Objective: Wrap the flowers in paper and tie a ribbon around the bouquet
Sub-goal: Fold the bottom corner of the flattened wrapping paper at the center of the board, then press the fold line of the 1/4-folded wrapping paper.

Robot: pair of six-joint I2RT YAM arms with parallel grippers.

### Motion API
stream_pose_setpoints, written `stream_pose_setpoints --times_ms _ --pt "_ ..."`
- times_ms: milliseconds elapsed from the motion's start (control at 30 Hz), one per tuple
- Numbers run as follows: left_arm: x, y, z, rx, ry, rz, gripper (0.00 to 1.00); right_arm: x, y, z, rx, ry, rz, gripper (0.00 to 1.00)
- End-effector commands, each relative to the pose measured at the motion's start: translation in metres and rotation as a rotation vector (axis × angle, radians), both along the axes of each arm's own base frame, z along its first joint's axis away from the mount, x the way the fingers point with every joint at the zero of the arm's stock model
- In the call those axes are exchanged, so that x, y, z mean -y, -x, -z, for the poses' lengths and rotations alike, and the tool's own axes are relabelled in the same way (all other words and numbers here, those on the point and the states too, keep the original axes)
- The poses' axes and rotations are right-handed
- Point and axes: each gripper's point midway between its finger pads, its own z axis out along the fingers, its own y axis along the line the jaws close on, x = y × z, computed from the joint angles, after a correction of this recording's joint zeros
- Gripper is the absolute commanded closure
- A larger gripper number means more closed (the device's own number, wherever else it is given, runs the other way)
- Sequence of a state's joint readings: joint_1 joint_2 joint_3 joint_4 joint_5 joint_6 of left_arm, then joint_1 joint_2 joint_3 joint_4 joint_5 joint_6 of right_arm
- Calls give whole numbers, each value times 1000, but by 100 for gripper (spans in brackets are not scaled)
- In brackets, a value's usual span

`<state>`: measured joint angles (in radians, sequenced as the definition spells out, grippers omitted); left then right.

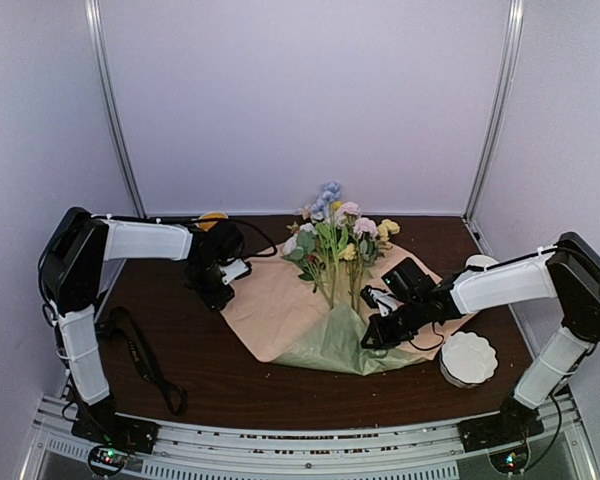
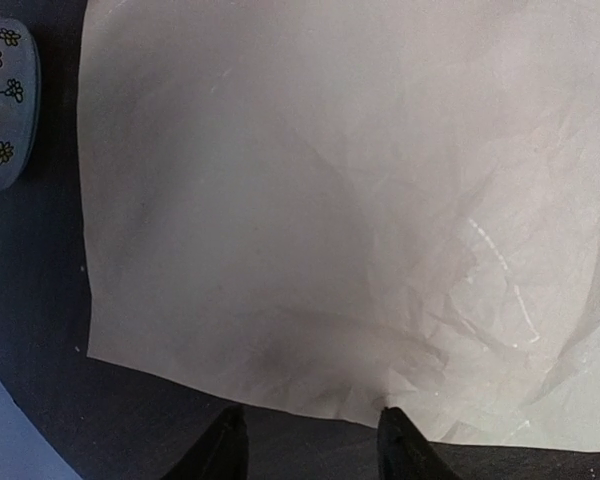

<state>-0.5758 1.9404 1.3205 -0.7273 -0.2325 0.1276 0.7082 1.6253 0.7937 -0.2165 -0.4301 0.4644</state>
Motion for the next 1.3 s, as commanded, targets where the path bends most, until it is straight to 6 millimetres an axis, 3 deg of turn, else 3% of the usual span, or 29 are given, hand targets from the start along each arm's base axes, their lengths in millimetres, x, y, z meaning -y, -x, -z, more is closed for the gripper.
stream_pose_setpoints --times_ms 0,300,500,633,967,1133,1267 --pt "1 -7 -24 62 43 -26 52 6 -1 4 6 11 27 100" --pt "-2 -1 -68 106 94 -70 52 6 2 5 21 3 3 100" --pt "-6 18 -93 128 178 -185 52 4 1 5 34 16 -36 100" --pt "2 36 -105 145 240 -226 52 5 0 1 37 34 -52 100" --pt "72 79 -139 176 393 -188 51 5 -5 -20 80 -5 -32 100" --pt "111 109 -140 139 426 -113 52 1 -5 -25 77 -27 -31 100" --pt "128 134 -139 125 430 -46 51 -7 -12 -31 93 -47 -42 100"
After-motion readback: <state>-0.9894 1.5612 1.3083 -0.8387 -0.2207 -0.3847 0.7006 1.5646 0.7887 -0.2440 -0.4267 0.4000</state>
